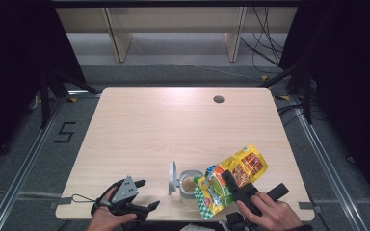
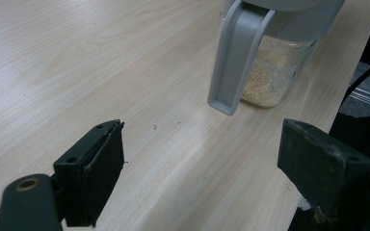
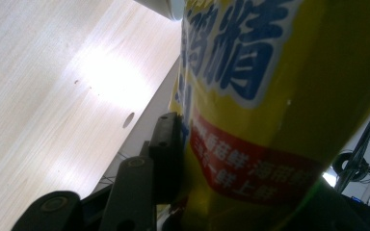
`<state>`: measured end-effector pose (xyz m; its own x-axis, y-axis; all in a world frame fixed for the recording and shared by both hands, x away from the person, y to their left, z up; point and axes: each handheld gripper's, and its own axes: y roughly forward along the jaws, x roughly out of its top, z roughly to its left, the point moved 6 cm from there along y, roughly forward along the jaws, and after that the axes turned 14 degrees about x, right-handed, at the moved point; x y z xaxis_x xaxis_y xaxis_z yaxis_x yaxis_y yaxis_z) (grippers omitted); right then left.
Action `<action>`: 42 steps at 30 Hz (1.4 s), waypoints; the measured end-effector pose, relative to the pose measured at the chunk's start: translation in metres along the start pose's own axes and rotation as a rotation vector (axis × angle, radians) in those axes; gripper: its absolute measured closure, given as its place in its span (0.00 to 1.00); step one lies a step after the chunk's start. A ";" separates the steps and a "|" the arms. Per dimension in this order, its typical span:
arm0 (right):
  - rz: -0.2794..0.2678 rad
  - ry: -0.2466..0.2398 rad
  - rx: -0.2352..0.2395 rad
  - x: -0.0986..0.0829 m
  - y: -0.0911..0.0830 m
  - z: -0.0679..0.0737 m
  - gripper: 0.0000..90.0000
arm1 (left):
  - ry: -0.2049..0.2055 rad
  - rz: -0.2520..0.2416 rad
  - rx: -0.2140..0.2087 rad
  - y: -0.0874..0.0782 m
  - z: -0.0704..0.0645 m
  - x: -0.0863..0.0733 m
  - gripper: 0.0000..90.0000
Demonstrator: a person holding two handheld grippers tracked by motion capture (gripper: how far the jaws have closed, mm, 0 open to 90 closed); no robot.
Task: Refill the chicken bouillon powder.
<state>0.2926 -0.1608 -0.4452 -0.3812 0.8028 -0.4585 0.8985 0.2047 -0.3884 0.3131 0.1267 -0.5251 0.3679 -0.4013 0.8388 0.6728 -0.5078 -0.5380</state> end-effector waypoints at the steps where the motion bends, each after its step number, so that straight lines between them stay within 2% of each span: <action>1: 0.000 -0.004 -0.001 0.000 0.000 0.000 0.72 | 0.004 0.000 -0.003 0.000 0.000 0.000 0.18; 6: -0.001 -0.011 0.005 0.001 0.002 0.002 0.72 | -0.001 0.000 -0.004 0.000 0.000 0.000 0.18; 7: -0.001 -0.010 0.034 0.001 0.003 0.003 0.72 | 0.000 0.001 -0.004 0.000 0.000 0.000 0.18; 8: -0.001 -0.011 0.005 0.001 0.002 0.002 0.72 | 0.001 0.001 -0.002 0.000 0.000 0.000 0.18; 10: 0.001 -0.013 0.006 0.002 0.002 0.002 0.72 | 0.008 0.000 -0.006 0.000 0.000 0.000 0.18; 11: -0.001 -0.014 0.031 0.002 0.003 0.003 0.72 | 0.005 -0.001 -0.003 0.000 0.000 0.000 0.18; 12: -0.001 -0.016 0.033 0.002 0.003 0.003 0.72 | 0.002 0.002 -0.002 0.000 0.000 0.000 0.18; 13: 0.000 -0.013 0.008 0.002 0.003 0.003 0.72 | 0.000 0.001 -0.003 0.000 0.000 0.000 0.18; 16: 0.000 -0.013 0.009 0.002 0.003 0.003 0.72 | 0.000 0.001 -0.004 0.000 0.000 0.000 0.18; 17: -0.003 -0.016 0.037 0.002 0.003 0.003 0.72 | -0.001 0.002 -0.004 0.000 0.000 0.000 0.18; 18: 0.001 -0.013 0.007 0.001 0.002 0.002 0.72 | -0.002 0.002 -0.004 0.000 0.000 0.000 0.18; 42: 0.000 -0.019 0.011 0.001 0.001 0.002 0.72 | 0.002 0.002 -0.003 0.000 0.000 0.000 0.18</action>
<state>0.2931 -0.1606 -0.4475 -0.3854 0.7922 -0.4731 0.8960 0.1987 -0.3971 0.3132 0.1271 -0.5249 0.3681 -0.4035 0.8377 0.6704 -0.5090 -0.5398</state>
